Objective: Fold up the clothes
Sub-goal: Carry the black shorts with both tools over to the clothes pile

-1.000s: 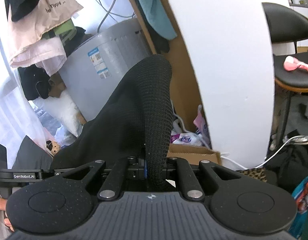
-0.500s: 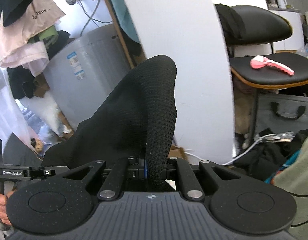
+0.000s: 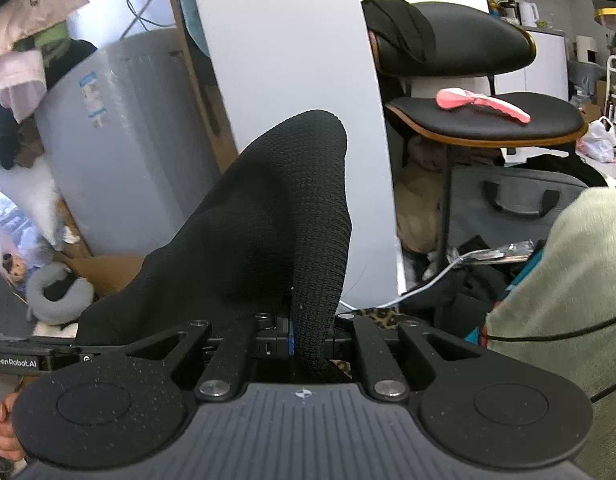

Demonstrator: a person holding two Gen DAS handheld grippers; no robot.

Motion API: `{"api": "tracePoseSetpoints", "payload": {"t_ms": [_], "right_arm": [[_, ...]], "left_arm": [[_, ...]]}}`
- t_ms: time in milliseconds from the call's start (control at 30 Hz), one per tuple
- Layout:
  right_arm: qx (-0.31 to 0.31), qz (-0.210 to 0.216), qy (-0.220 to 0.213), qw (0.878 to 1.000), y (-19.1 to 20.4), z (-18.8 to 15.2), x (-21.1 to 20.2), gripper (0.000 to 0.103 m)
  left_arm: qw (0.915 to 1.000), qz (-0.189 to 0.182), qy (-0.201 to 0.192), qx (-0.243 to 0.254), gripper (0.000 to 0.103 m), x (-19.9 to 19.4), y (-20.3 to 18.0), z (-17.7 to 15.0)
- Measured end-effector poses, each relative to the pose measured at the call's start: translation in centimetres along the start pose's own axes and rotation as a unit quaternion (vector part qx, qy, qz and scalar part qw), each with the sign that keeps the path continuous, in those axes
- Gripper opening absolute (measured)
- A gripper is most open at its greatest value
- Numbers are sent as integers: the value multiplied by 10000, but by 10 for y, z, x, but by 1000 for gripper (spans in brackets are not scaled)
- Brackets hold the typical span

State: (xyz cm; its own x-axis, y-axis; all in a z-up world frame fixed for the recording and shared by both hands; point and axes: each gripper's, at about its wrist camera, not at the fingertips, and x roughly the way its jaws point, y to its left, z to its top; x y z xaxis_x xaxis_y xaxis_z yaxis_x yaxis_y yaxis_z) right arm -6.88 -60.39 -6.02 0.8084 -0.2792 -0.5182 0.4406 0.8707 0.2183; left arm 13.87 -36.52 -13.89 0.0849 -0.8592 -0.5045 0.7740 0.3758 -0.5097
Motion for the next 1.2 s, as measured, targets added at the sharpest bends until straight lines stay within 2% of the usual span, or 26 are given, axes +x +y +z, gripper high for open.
{"api": "tracePoseSetpoints", "payload": {"t_ms": [600, 867, 1200], "right_arm": [[-474, -606, 79, 9970, -46, -79, 53, 8], [-515, -691, 238, 9960, -63, -87, 87, 8], [-304, -697, 409, 9963, -83, -80, 162, 9]], "left_arm": [[9977, -368, -214, -521, 33, 87, 36, -92], [9963, -474, -204, -689, 33, 119, 62, -95], [9966, -289, -163, -751, 32, 164, 100, -77]]}}
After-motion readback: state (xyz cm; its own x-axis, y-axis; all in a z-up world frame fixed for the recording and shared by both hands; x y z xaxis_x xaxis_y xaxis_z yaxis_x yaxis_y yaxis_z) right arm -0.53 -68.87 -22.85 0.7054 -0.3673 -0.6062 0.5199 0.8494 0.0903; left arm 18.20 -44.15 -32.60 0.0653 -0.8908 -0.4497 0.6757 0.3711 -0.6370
